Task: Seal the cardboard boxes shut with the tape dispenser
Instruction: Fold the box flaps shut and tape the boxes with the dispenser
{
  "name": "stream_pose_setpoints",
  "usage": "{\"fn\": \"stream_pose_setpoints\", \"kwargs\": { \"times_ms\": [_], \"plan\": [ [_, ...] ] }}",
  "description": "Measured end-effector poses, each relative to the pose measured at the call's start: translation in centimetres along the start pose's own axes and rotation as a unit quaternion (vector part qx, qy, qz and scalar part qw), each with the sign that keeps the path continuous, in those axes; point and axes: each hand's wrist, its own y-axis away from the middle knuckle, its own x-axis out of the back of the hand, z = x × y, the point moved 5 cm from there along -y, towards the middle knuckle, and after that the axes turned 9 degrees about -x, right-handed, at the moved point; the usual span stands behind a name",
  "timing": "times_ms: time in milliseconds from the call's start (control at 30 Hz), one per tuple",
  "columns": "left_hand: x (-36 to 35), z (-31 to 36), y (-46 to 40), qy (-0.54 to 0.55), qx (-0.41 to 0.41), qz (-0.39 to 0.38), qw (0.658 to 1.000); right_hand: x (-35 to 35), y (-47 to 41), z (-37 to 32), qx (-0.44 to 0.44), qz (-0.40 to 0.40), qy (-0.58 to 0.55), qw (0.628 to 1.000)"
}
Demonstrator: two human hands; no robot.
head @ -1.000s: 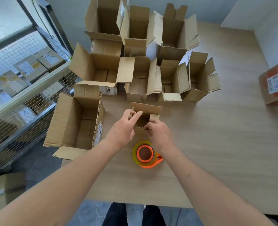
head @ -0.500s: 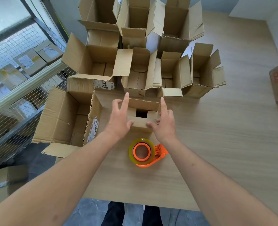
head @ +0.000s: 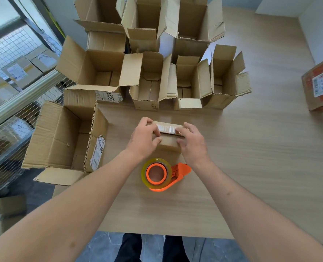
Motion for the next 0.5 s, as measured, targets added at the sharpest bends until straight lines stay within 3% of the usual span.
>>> {"fn": "stream_pose_setpoints", "kwargs": {
  "times_ms": [233,433,500],
  "plan": [
    [-2.8,3.1,0.2,0.017,-0.043,-0.088,0.995,1.6,0.9,2.8,-0.022,0.016,0.051,0.998],
    [-1.1,4.4,2.9,-0.055,-0.075,0.072,0.993,1.2,1.2,3.3,-0.025,-0.004,0.059,0.998],
    [-1.0,4.6,4.2,-0.071,-0.075,0.048,0.994,0.9,1.3,3.4,-0.027,-0.004,0.058,0.998]
  ]
}}
